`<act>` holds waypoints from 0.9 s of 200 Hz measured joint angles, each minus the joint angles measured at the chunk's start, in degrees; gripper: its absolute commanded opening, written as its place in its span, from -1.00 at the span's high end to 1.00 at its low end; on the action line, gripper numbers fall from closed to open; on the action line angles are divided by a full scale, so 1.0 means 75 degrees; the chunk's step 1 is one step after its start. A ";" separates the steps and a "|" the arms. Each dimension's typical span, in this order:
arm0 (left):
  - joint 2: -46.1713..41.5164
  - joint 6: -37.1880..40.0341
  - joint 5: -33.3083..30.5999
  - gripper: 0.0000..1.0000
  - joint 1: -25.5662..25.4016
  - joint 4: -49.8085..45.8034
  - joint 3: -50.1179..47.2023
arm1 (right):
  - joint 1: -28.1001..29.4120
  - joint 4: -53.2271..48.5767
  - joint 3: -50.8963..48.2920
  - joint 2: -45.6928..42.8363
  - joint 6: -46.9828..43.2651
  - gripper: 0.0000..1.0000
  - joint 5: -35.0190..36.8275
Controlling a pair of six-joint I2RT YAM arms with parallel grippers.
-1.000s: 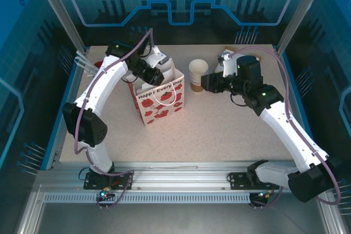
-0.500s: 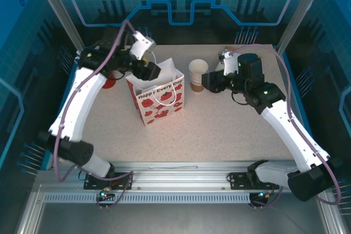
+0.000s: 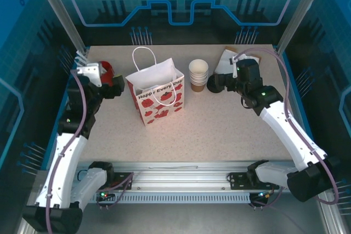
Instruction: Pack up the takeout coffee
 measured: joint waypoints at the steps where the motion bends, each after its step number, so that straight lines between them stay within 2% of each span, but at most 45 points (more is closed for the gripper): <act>1: -0.0035 -0.0017 -0.0067 -0.98 0.0012 0.0076 -0.0087 | -0.0015 0.0009 -0.0026 0.0000 -0.0003 -1.00 0.0020; 38: -0.0341 -0.0606 -0.1521 -0.98 0.0318 0.1784 -0.2229 | -0.0991 0.0790 -0.1338 0.0000 0.0201 -1.00 0.0828; 62: 0.0498 -0.0758 -0.1851 -0.98 0.0379 0.3311 -0.3360 | -0.1218 0.1993 -0.2655 0.0064 0.0166 -0.99 0.1014; 95: 0.2608 -0.0743 -0.1816 -0.98 0.0385 0.5219 -0.4086 | -0.1224 0.3675 -0.3858 0.0743 -0.0152 -0.99 0.0918; 113: 0.3392 -0.0664 -0.1632 -0.98 0.0385 0.5968 -0.4170 | -0.1224 0.4578 -0.4249 0.1049 -0.0405 -0.99 0.0775; 180: 0.4456 -0.0358 -0.0752 -0.98 0.0385 0.7766 -0.4016 | -0.1547 0.7248 -0.4948 0.1390 -0.0918 -1.00 -0.0058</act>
